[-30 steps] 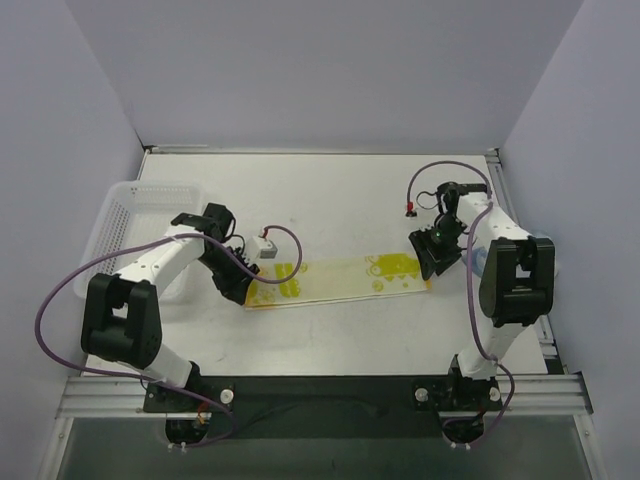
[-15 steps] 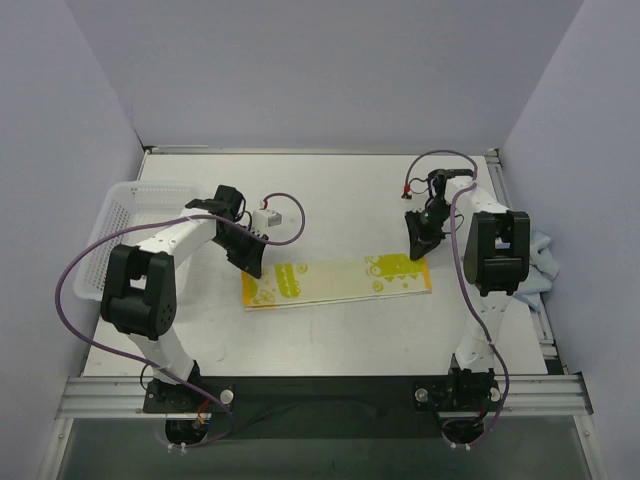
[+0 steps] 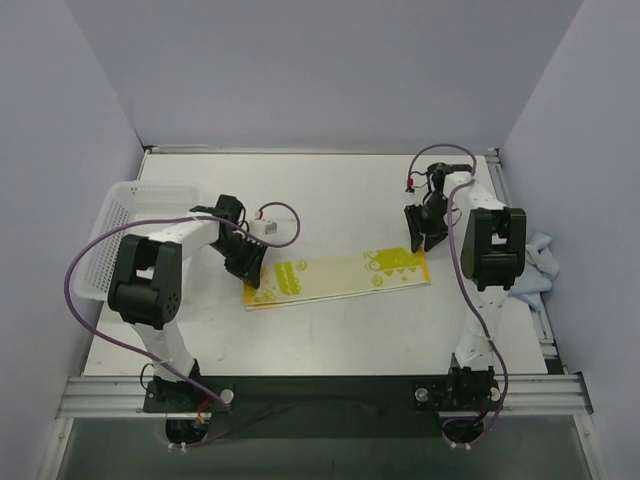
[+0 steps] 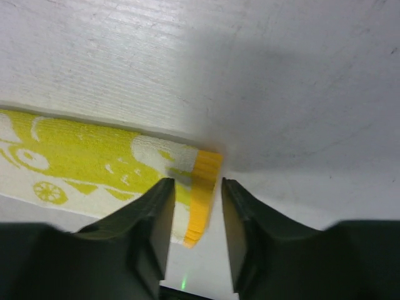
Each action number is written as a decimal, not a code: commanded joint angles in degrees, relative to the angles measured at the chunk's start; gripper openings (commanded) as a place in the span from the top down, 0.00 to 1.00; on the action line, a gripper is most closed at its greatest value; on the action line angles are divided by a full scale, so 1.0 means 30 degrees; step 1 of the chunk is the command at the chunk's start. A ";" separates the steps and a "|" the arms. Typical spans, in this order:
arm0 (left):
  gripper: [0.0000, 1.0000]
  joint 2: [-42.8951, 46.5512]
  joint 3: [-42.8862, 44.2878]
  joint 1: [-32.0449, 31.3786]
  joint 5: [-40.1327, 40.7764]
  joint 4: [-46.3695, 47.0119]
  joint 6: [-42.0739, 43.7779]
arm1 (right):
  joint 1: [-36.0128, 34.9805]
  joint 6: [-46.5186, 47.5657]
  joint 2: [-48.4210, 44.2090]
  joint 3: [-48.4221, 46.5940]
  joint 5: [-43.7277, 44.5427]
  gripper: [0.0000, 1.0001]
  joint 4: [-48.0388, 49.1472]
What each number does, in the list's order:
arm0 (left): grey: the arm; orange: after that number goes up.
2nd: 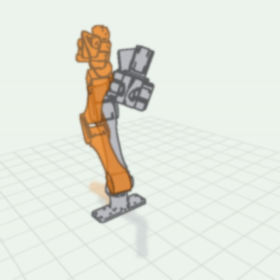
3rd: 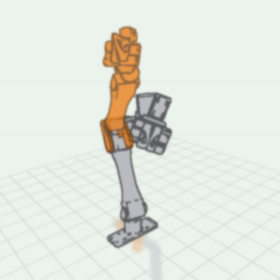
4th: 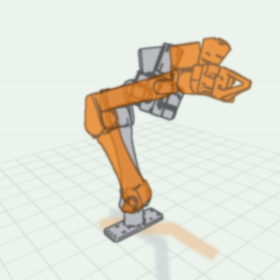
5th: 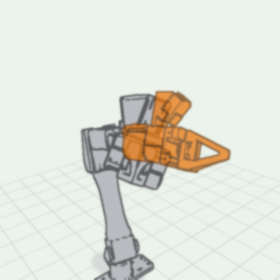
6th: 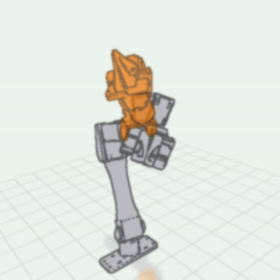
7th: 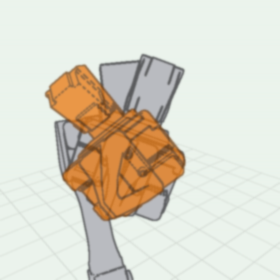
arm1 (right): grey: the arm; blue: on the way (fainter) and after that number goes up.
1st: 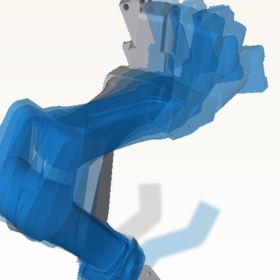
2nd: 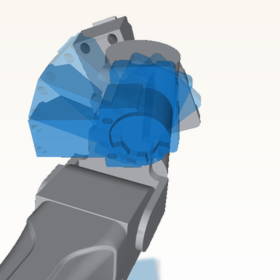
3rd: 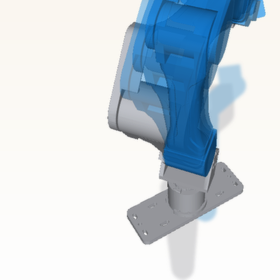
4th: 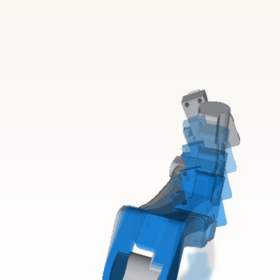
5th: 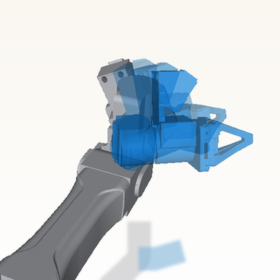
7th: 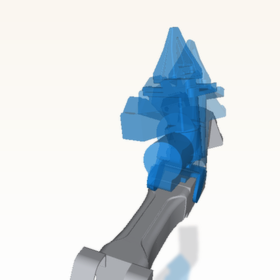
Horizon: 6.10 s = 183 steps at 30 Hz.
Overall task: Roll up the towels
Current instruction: Fold the towel
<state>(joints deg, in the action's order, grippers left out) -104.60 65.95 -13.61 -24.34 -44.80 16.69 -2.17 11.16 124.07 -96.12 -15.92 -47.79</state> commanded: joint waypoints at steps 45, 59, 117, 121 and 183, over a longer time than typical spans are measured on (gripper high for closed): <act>0.20 0.8557 -0.0949 0.0141 -0.0765 -0.0918 -0.1197 | 0.0256 -0.1551 -0.1249 0.4822 -0.0729 0.64 -0.0066; 0.20 0.7765 -0.0685 0.0141 0.0173 -0.0595 -0.1666 | 0.0666 -0.0733 -0.2155 0.4004 0.1378 1.00 -0.0796; 0.87 -0.2019 -0.0451 0.0287 -0.6917 0.1836 -0.4537 | -0.9584 -0.5123 -0.1954 -0.1916 -0.5619 1.00 -0.1620; 0.87 -0.2019 -0.0510 0.0287 -0.6829 0.1836 -0.4508 | -1.0230 -0.5768 -0.1398 -0.2297 -0.6088 1.00 -0.1209; 0.77 -0.6704 1.0466 -0.0650 -0.2786 -0.1061 -0.1929 | -0.6774 -0.3223 -0.4903 0.5877 -1.0979 0.75 -0.0678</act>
<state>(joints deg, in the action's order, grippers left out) -121.82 87.29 -16.32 -36.03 -47.03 8.80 -19.44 0.27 118.26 -78.56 -41.34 -46.09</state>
